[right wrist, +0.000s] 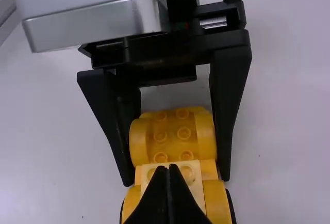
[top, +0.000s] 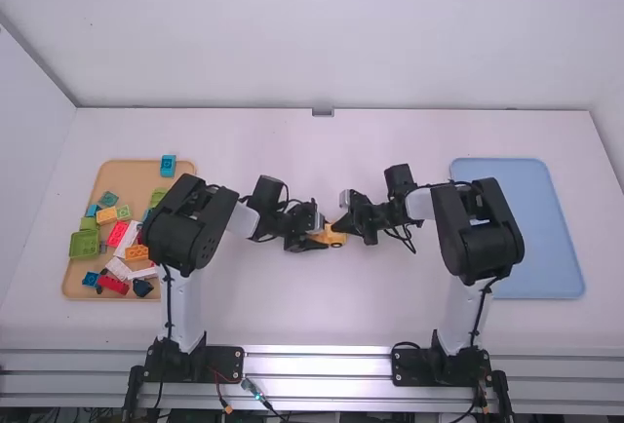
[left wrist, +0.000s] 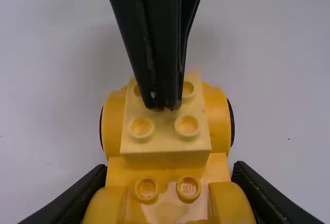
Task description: Assemble lego blocks to make yellow taxi
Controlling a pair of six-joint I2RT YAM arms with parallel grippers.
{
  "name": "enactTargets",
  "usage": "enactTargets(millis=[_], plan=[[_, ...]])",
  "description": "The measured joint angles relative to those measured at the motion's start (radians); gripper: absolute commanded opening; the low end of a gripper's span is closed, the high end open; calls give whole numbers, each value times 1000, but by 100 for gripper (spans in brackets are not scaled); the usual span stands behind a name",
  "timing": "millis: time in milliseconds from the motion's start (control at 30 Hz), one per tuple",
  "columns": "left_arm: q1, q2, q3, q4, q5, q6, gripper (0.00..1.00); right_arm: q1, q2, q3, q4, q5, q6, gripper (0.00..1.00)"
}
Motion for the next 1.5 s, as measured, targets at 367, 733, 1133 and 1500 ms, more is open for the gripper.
enactTargets(millis=[367, 733, 1133, 1500], plan=[[0, 0, 0, -2, 0, 0, 49, -3, -140, 83, -101, 62, -122, 28], [0, 0, 4, -6, -3, -15, 99, -47, -238, 90, -110, 285, 105, 99], [32, -81, 87, -388, -73, 53, 99, -51, -238, 91, -87, 341, 173, 99], [232, -261, 380, -1056, -349, -75, 99, -39, -238, 90, -30, 343, 179, 99]])
